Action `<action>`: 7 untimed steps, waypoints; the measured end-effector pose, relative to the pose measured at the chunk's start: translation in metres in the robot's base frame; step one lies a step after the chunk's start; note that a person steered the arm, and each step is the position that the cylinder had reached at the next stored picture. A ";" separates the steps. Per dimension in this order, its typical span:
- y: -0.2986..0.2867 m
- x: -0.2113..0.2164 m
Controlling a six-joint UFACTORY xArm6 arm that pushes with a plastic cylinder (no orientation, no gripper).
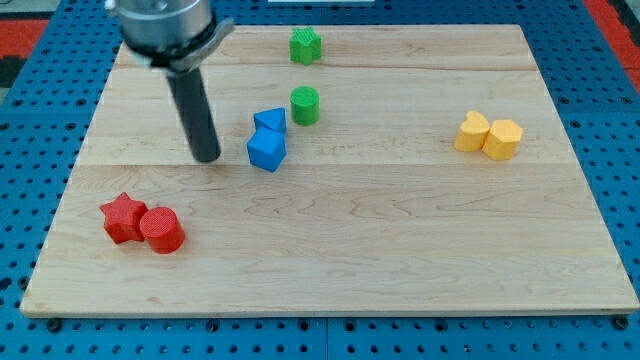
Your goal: Push blue cube along with blue triangle closer to the green circle
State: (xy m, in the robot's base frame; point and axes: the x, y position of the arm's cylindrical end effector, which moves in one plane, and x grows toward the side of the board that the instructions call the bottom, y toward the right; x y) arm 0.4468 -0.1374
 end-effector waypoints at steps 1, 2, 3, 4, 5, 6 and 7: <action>0.012 0.011; 0.020 0.028; 0.043 0.026; 0.043 -0.001; 0.043 -0.008; 0.046 -0.003; 0.046 0.023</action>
State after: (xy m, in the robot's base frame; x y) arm 0.4701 -0.0914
